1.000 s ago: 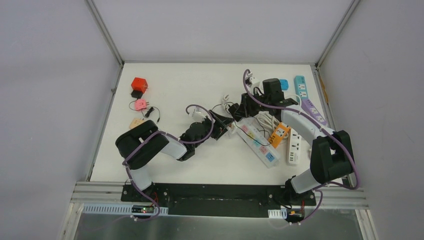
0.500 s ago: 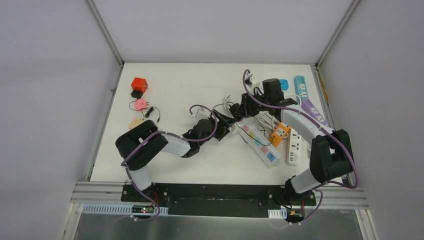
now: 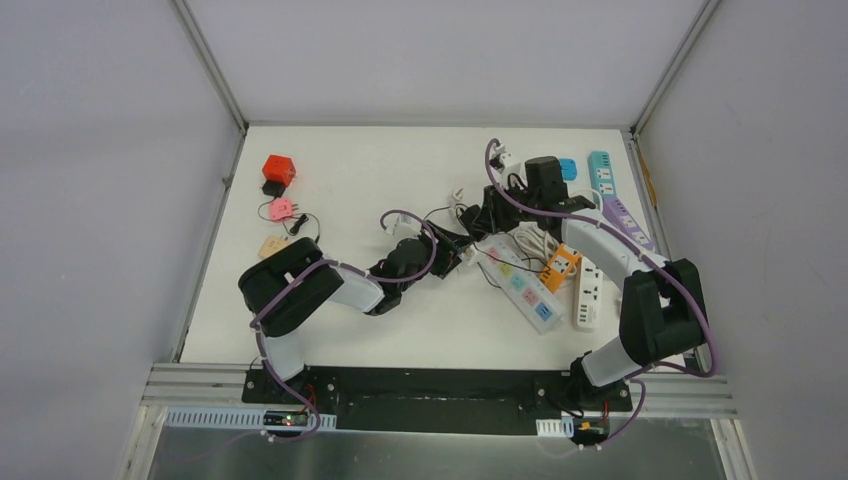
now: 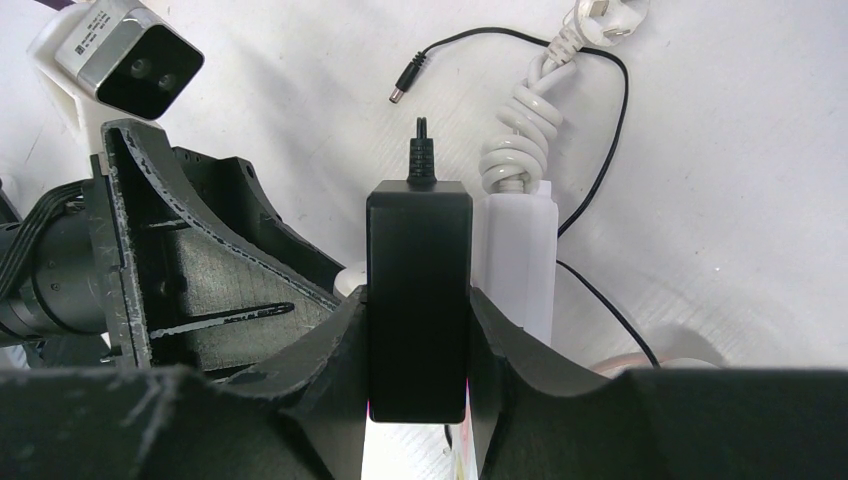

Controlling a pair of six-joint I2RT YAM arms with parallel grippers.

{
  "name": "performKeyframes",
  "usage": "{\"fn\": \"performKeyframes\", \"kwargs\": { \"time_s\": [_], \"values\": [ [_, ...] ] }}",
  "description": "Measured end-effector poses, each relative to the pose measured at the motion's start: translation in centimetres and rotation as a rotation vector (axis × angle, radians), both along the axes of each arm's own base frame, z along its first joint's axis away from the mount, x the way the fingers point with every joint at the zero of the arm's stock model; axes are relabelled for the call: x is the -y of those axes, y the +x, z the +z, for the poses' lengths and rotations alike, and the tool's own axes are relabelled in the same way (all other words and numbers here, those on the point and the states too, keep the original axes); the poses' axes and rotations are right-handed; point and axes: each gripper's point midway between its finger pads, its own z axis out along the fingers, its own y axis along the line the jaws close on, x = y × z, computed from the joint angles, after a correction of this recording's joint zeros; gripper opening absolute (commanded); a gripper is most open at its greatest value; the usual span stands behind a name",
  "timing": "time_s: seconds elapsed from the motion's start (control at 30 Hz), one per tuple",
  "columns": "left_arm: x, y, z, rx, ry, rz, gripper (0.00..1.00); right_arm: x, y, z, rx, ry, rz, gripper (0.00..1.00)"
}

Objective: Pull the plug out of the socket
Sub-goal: Remove the plug from the socket.

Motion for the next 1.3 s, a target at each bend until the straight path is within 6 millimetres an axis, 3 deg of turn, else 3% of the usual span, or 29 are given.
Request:
{"fn": "performKeyframes", "kwargs": {
  "time_s": [0.7,1.3],
  "values": [
    [-1.0,0.2,-1.0,0.026,0.074,0.034,0.0,-0.7,-0.9,0.7,0.086,-0.121,-0.006,0.0],
    [-0.6,-0.4,-1.0,0.031,0.062,-0.008,0.0,1.1,-1.5,0.6,-0.004,-0.091,-0.006,0.0]
  ]
}}
